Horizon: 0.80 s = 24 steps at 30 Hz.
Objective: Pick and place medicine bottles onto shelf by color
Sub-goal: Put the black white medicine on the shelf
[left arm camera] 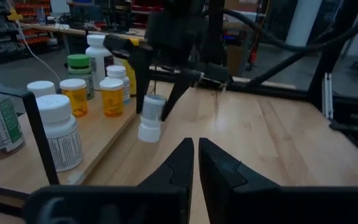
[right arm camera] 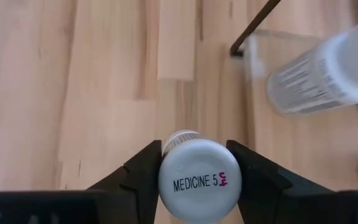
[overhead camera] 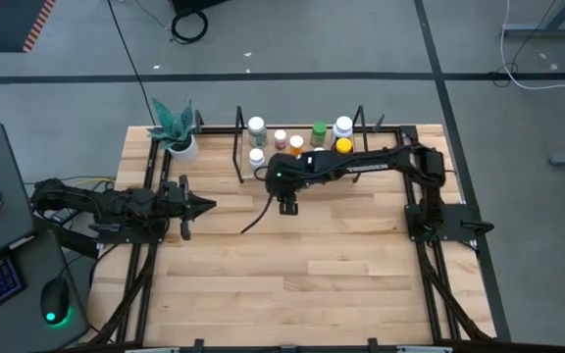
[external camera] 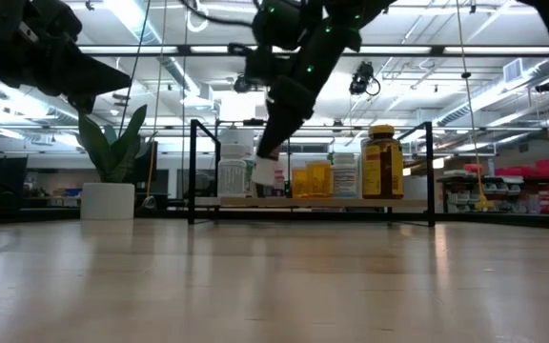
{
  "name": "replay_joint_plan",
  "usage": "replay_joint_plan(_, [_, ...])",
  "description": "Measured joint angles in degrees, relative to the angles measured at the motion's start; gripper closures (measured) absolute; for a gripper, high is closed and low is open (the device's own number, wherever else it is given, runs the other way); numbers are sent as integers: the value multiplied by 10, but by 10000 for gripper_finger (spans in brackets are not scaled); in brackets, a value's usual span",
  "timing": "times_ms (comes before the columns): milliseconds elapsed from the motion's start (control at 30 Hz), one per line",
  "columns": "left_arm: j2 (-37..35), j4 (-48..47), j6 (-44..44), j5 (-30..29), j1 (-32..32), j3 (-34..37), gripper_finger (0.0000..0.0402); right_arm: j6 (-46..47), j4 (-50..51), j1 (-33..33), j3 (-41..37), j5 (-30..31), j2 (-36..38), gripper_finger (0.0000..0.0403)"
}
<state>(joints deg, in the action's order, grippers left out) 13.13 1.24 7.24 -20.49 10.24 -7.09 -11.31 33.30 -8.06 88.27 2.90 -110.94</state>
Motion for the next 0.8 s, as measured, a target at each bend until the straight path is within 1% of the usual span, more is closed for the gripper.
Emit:
replay_joint_plan(100, [0, 17, 12, 0, 0, 0, 366, 1, -71, 1, -60, 0, 43, 229])
replay_joint_plan(300, [0, 26, 55, 0, 0, 0, 361, 16, -263, 1, -221, -6, 131, 229])
replay_joint_plan(433, [0, 37, 57, 0, -1, 0, 367, 24, -403, 7, -291, -6, 171, 229])
replay_joint_plan(567, [2, 62, 74, 0, -1, 0, 373, 5, -584, 18, -353, -11, 183, 229])
replay_joint_plan(700, [13, 95, 46, 0, -1, 0, 367, -19, -677, 21, -386, 3, 181, 229])
replay_joint_plan(800, [27, 109, 23, -10, -1, 0, 346, -25, -739, 20, -398, 5, 174, 228])
